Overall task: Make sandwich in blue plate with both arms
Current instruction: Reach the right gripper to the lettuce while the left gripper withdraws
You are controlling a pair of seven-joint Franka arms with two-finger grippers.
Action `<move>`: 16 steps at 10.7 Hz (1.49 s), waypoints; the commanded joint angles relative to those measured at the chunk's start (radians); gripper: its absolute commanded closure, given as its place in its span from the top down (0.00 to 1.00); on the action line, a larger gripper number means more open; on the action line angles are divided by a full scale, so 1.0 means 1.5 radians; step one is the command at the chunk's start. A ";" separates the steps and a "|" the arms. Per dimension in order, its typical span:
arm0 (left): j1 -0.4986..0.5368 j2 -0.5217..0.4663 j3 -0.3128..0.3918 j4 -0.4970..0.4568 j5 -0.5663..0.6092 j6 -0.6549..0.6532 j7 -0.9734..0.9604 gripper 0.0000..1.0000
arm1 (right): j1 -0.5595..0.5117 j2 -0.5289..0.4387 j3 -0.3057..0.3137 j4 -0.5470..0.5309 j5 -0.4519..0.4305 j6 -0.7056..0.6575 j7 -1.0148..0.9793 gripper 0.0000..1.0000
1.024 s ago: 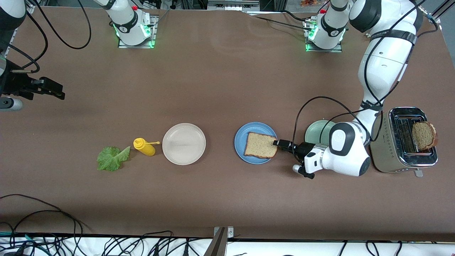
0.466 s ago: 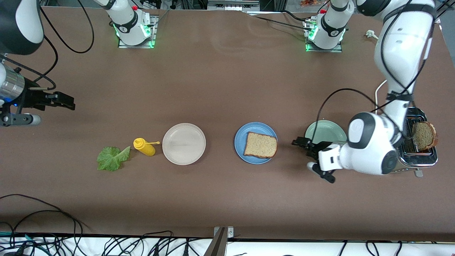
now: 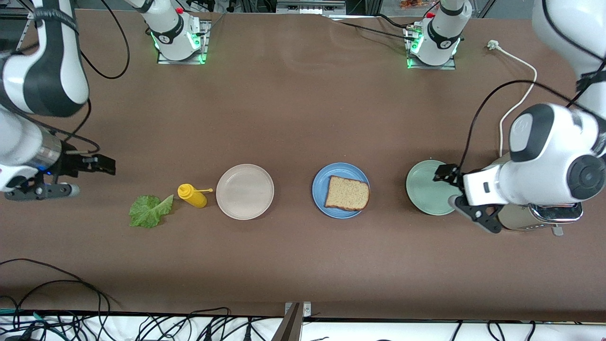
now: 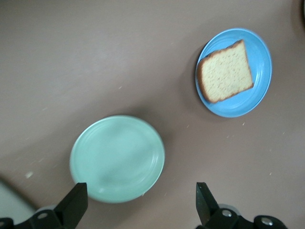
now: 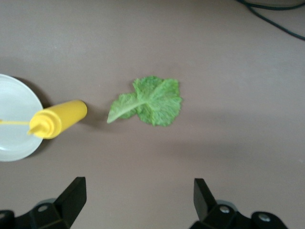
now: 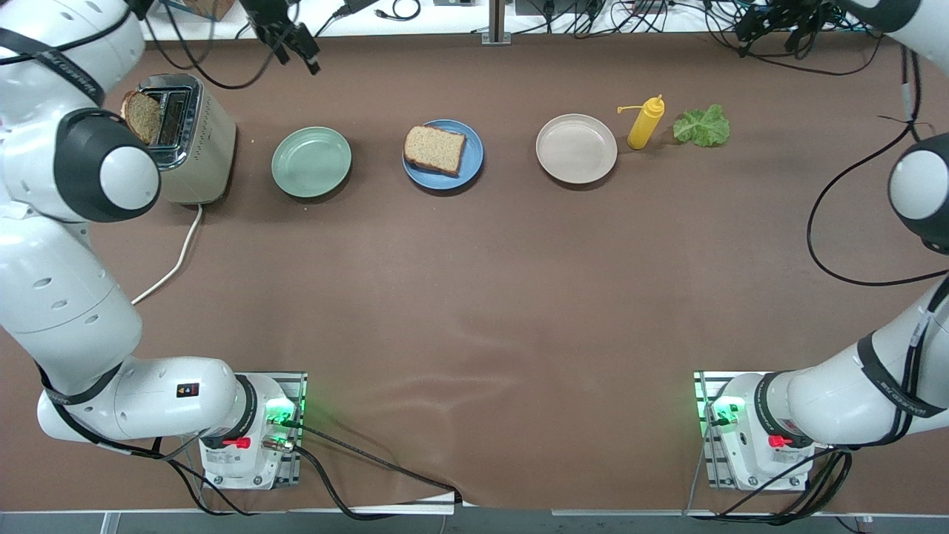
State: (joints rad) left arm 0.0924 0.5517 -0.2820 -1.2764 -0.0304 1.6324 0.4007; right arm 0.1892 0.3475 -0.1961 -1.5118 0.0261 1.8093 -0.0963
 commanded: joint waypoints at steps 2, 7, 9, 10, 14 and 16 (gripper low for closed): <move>0.004 -0.117 -0.006 -0.021 0.089 -0.097 -0.079 1.00 | -0.021 0.089 -0.001 -0.008 0.066 0.114 -0.088 1.00; 0.006 -0.207 0.001 -0.037 0.067 -0.166 -0.126 1.00 | -0.082 0.198 0.034 -0.025 0.121 0.277 -0.200 1.00; 0.001 -0.289 0.045 -0.131 0.052 -0.117 -0.139 1.00 | -0.082 0.213 0.036 -0.025 0.121 0.285 -0.201 1.00; -0.023 -0.339 0.089 -0.196 0.049 -0.055 -0.135 1.00 | -0.082 0.227 0.038 -0.025 0.121 0.300 -0.200 1.00; -0.074 -0.413 0.163 -0.268 -0.011 -0.035 -0.134 1.00 | -0.081 0.282 0.056 -0.023 0.121 0.376 -0.199 1.00; -0.082 -0.420 0.159 -0.264 -0.002 -0.058 -0.137 1.00 | -0.081 0.300 0.056 -0.023 0.121 0.407 -0.201 1.00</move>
State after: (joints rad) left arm -0.0033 -0.0374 -0.0528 -1.6359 -0.0309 1.5509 0.2032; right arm 0.0778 0.7653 -0.1218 -1.5546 0.1877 2.3683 -0.3720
